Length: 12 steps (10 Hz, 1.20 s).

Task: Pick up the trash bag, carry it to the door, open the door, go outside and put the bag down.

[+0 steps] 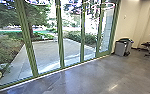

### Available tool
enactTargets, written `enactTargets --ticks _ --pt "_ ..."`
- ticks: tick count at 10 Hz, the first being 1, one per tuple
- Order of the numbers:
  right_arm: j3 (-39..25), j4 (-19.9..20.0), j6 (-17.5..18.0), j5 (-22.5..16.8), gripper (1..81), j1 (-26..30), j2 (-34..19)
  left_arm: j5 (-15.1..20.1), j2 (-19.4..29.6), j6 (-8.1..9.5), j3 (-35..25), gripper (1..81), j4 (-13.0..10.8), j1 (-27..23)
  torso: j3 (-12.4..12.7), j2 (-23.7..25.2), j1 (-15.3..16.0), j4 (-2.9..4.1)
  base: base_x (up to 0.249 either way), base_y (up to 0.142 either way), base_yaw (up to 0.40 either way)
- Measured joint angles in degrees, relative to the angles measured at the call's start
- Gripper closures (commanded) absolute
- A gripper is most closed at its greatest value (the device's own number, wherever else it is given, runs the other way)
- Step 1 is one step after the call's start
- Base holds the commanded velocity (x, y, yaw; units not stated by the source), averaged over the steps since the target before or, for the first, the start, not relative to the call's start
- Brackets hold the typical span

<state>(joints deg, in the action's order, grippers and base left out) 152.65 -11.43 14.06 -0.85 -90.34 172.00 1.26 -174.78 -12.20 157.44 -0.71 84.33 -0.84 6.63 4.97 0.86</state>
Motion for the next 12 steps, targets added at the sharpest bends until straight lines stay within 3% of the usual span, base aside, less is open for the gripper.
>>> enactTargets --ticks 5,12 --pt "0.00 0.00 0.00 0.00 1.0 -0.11 0.02 0.00 0.00 0.00 0.00 81.1 0.00 -0.02 0.00 0.00 0.00 0.00 0.000 0.000 -0.289" --pt "0.00 0.00 0.00 -0.02 1.0 -0.15 0.20 0.00 0.00 0.00 0.00 81.1 0.00 0.00 0.00 0.00 0.00 0.00 0.000 0.000 -0.153"
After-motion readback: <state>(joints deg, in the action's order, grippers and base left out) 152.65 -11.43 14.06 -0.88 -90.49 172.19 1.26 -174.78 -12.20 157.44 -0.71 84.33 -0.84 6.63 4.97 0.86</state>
